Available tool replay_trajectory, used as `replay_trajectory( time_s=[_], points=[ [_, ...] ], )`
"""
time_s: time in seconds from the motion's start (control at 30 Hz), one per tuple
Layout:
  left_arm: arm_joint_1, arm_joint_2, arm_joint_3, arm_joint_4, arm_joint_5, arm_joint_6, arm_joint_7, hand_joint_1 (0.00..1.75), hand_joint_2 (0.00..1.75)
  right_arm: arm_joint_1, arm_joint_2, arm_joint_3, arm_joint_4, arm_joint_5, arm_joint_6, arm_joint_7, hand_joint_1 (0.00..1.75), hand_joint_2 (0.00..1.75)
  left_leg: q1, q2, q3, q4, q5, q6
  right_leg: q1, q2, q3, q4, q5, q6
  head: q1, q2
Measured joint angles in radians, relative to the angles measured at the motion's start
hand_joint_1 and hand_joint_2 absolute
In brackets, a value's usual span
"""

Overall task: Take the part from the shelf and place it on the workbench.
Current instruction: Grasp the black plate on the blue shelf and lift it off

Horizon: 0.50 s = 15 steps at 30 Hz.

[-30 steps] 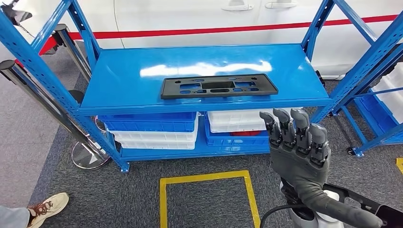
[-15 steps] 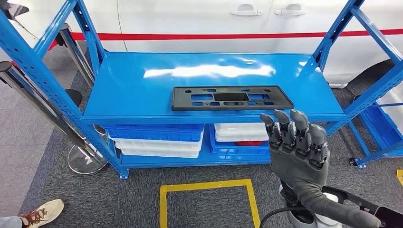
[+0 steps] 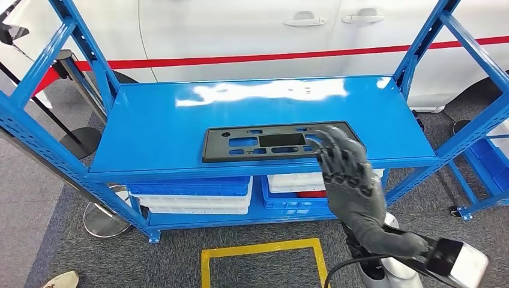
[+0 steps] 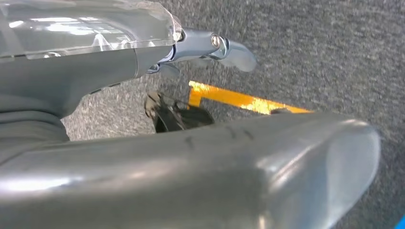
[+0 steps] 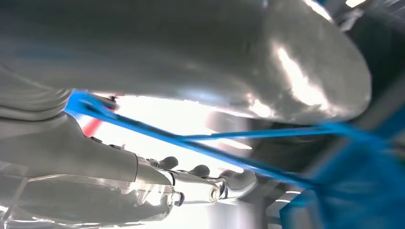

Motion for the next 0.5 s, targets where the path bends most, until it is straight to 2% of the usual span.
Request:
replay_trajectory(
  time_s=[0.03,0.1,0.13,0.17,0.27,0.33,0.37,0.43,0.47,0.5],
  points=[
    [0.001,0.000,0.000,0.000,-0.002,0.005,0.002,0.00,0.00,-0.001,-0.004,0.014,0.032,0.006,-0.016,0.022,0.00,1.75,0.001,0.000,-0.013,-0.011,0.025,-0.003,-0.001,0.001,0.006,0.003,-0.007,0.003,0.000,0.000],
    [0.003,0.001,0.001,0.000,-0.007,0.013,0.008,0.00,0.00,-0.011,-0.009,0.051,0.104,0.016,-0.046,0.061,0.00,1.75,0.003,0.001,0.008,-0.122,0.122,-0.007,-0.004,0.003,0.020,0.011,-0.025,0.012,0.001,0.000],
    [0.003,0.000,0.001,0.000,-0.011,0.015,0.011,0.00,0.00,-0.020,-0.011,0.074,0.144,0.020,-0.060,0.075,0.00,1.75,0.002,0.002,0.019,-0.178,0.152,-0.007,-0.005,0.004,0.024,0.018,-0.033,0.017,0.001,0.000],
    [0.002,0.000,0.002,0.001,-0.016,0.018,0.013,0.00,0.00,-0.032,-0.012,0.100,0.186,0.024,-0.074,0.084,0.00,1.75,0.001,0.004,0.026,-0.215,0.172,-0.001,-0.004,0.004,0.023,0.024,-0.039,0.022,0.000,0.000],
    [-0.001,-0.001,0.001,0.001,-0.029,0.021,0.017,0.00,0.00,-0.066,-0.014,0.177,0.292,0.041,-0.112,0.107,0.00,1.75,-0.001,0.005,0.021,-0.231,0.181,0.026,0.000,0.003,0.013,0.034,-0.048,0.034,-0.001,0.000],
    [0.000,-0.002,0.002,0.001,-0.033,0.023,0.018,0.00,0.00,-0.083,-0.014,0.219,0.348,0.058,-0.136,0.118,0.00,1.75,0.003,0.004,0.025,-0.237,0.185,0.035,-0.002,0.001,0.006,0.056,-0.066,0.045,0.001,0.000],
    [0.000,-0.003,0.002,0.001,-0.035,0.024,0.018,0.00,0.00,-0.090,-0.014,0.236,0.371,0.065,-0.145,0.119,0.00,1.75,0.005,0.004,0.027,-0.240,0.186,0.039,-0.004,0.001,-0.011,0.091,-0.087,0.052,0.002,0.000],
    [-0.001,-0.004,0.002,0.001,-0.038,0.024,0.017,0.00,0.00,-0.101,-0.014,0.262,0.411,0.085,-0.165,0.115,0.00,1.75,0.006,0.004,0.028,-0.242,0.184,0.043,-0.011,0.000,-0.076,0.216,-0.143,0.063,0.004,0.000],
    [0.000,-0.005,0.002,0.001,-0.041,0.024,0.017,0.00,0.00,-0.104,-0.014,0.276,0.435,0.113,-0.189,0.109,0.00,1.75,0.006,0.004,0.028,-0.242,0.183,0.044,-0.015,0.000,-0.112,0.278,-0.162,0.067,0.004,0.000],
    [0.001,-0.006,0.002,0.001,-0.044,0.024,0.015,0.00,0.00,-0.109,-0.014,0.291,0.461,0.161,-0.231,0.100,0.00,1.75,0.006,0.003,0.029,-0.242,0.182,0.044,-0.018,0.000,-0.137,0.315,-0.164,0.069,0.004,0.000]
  ],
)
